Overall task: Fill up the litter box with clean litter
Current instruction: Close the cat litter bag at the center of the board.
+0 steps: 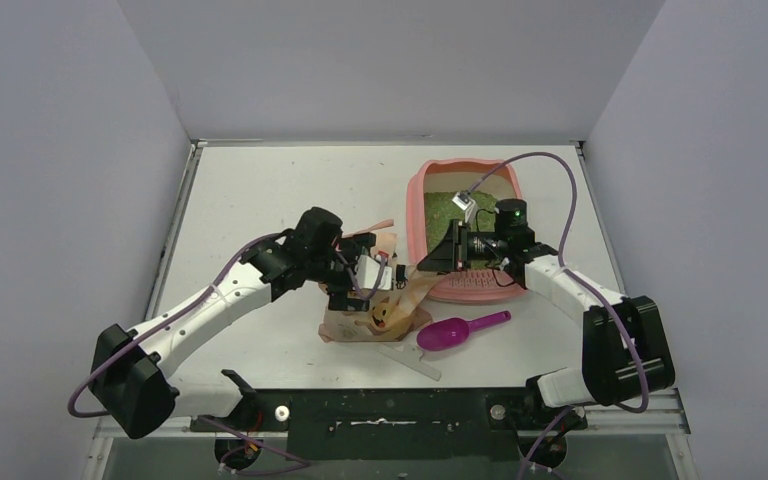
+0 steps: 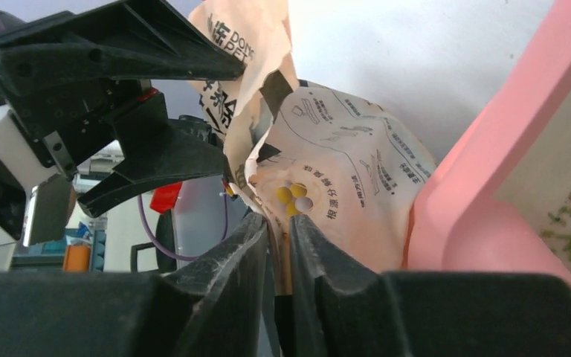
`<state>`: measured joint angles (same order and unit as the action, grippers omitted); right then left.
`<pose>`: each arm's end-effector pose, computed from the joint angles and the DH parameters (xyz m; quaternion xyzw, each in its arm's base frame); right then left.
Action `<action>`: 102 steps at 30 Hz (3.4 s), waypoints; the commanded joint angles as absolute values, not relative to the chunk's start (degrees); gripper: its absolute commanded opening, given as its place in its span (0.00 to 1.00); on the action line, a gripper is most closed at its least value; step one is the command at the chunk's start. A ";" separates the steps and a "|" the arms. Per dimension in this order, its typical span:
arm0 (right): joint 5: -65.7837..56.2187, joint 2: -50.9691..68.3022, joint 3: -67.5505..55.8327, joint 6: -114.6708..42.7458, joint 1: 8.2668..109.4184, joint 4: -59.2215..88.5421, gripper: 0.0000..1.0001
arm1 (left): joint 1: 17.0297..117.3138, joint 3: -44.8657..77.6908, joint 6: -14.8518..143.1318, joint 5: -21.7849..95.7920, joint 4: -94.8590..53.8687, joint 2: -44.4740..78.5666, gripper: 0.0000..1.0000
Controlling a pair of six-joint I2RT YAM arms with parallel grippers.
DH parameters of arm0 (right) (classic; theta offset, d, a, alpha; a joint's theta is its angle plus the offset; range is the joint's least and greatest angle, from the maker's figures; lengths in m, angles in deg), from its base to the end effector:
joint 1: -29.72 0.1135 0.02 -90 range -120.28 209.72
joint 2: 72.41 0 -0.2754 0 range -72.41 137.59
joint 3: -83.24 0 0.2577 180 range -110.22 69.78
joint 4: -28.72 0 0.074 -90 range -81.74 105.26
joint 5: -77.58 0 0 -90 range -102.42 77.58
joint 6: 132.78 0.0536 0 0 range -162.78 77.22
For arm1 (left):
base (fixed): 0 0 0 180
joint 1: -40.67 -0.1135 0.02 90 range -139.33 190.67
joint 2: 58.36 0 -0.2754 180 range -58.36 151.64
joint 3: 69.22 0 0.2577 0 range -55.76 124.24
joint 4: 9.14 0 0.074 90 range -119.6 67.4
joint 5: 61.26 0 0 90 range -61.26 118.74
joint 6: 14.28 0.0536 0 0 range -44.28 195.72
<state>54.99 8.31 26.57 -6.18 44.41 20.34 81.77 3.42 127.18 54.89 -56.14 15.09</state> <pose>0.2687 0.1216 0.2295 -0.1238 0.7666 0.6118 0.1506 0.1964 -0.2027 0.2834 0.7131 0.5693 -0.1786 0.3682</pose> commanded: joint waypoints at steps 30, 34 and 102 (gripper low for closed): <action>64.18 26.67 -5.00 -22.12 58.19 -12.89 0.80 | 80.79 -5.49 125.73 56.34 -46.31 6.24 0.92; 65.60 28.17 -5.75 -21.55 59.68 -14.70 0.67 | 80.79 -5.46 125.91 56.34 -46.42 6.11 0.92; 52.05 19.39 -3.56 -31.40 59.71 -31.86 0.00 | 81.98 -10.99 125.37 43.98 -53.35 -0.76 0.00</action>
<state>53.73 22.57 -1.49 -22.55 61.62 -21.61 82.32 -11.35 125.89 46.33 -49.43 0.25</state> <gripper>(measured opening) 0.145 0.161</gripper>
